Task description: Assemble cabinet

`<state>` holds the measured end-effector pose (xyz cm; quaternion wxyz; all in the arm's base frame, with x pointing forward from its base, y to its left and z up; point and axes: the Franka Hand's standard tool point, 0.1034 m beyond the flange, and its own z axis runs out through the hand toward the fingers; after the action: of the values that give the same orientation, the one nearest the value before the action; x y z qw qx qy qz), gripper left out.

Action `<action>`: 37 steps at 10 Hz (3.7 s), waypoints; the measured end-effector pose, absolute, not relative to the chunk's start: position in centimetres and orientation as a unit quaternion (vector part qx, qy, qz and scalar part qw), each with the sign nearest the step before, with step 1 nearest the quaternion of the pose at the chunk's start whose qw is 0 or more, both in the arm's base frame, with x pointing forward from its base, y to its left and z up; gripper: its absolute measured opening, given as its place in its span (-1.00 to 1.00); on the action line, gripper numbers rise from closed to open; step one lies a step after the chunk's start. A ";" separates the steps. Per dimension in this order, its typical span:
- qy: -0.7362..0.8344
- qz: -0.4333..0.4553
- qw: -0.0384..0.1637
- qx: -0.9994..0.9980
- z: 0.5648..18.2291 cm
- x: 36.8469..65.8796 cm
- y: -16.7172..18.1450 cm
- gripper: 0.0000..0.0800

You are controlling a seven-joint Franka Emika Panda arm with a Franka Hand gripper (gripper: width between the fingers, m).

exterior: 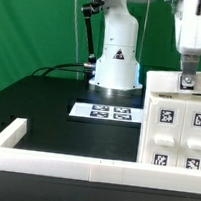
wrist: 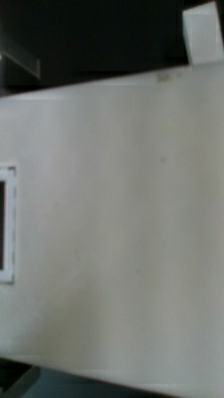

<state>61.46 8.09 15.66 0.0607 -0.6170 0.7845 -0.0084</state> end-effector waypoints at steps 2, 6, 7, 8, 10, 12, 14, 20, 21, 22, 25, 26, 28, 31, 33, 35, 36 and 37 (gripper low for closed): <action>0.822 0.001 0.067 -0.566 15.7 61.5 8.2 0.40; 0.845 0.020 0.081 -0.528 15.7 61.7 8.3 0.40; 0.839 0.020 0.082 -0.538 15.7 61.7 8.4 0.40; 0.835 0.019 0.082 -0.543 15.6 61.7 8.4 0.65; 0.820 0.018 0.091 -0.565 16.5 61.9 8.6 0.92; 0.813 0.015 0.107 -0.572 17.8 62.2 9.0 0.98; 0.806 0.008 0.122 -0.579 19.2 62.6 9.3 1.00; 0.573 -0.029 0.093 -0.814 19.0 63.6 9.6 0.99; 0.494 -0.039 0.089 -0.864 19.2 63.7 9.6 0.99; 0.452 -0.044 0.088 -0.886 19.2 63.7 9.5 0.99; 0.362 -0.053 0.081 -0.927 19.1 63.7 9.3 0.99; 0.328 -0.056 0.078 -0.940 19.1 63.7 9.3 0.99; 0.231 -0.065 0.060 -0.969 19.1 63.6 9.3 0.99; 0.061 -0.077 0.039 -0.994 19.4 63.6 9.5 0.99; -0.013 -0.078 0.033 -0.996 19.3 63.6 9.5 0.99; -0.129 -0.079 0.023 -0.988 19.0 63.3 9.3 0.99; -0.170 -0.079 0.020 -0.982 19.0 63.3 9.4 0.99; -0.217 -0.079 0.014 -0.973 19.0 63.2 9.3 0.99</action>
Offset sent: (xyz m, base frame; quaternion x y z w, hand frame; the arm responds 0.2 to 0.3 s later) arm -0.0016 -0.0016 -0.0099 -0.0200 -0.0009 0.1458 0.9891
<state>63.23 9.31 18.96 0.0142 -0.9728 -0.2171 -0.0794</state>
